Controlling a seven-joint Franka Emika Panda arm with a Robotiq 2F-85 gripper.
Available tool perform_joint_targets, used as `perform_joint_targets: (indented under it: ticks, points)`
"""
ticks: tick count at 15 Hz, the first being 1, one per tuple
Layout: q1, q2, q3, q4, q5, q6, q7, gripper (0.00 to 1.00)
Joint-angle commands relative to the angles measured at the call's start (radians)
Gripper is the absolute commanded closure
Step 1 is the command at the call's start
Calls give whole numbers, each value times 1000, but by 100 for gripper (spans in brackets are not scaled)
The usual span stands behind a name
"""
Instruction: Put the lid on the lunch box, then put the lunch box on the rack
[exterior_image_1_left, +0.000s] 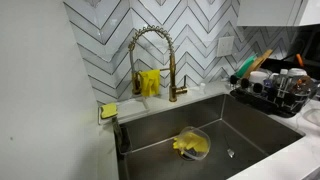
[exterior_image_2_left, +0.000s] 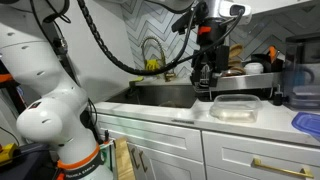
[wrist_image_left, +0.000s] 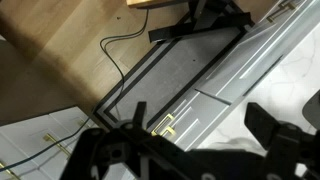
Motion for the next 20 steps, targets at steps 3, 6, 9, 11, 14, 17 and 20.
perform_joint_targets:
  ticks: [3, 6, 9, 11, 14, 17, 20]
  points:
    - [-8, 26, -7, 31, 18, -9, 56, 0]
    - [-46, 106, -47, 105, 55, 33, 155, 0]
    - [-86, 194, -91, 168, 111, 141, 197, 0]
    - [-114, 260, -114, 210, 199, 215, 203, 0]
    - [-121, 249, -111, 187, 187, 225, 178, 0]
    - [-118, 250, -106, 190, 186, 224, 177, 0]
    - [-120, 278, -111, 207, 169, 266, 202, 0]
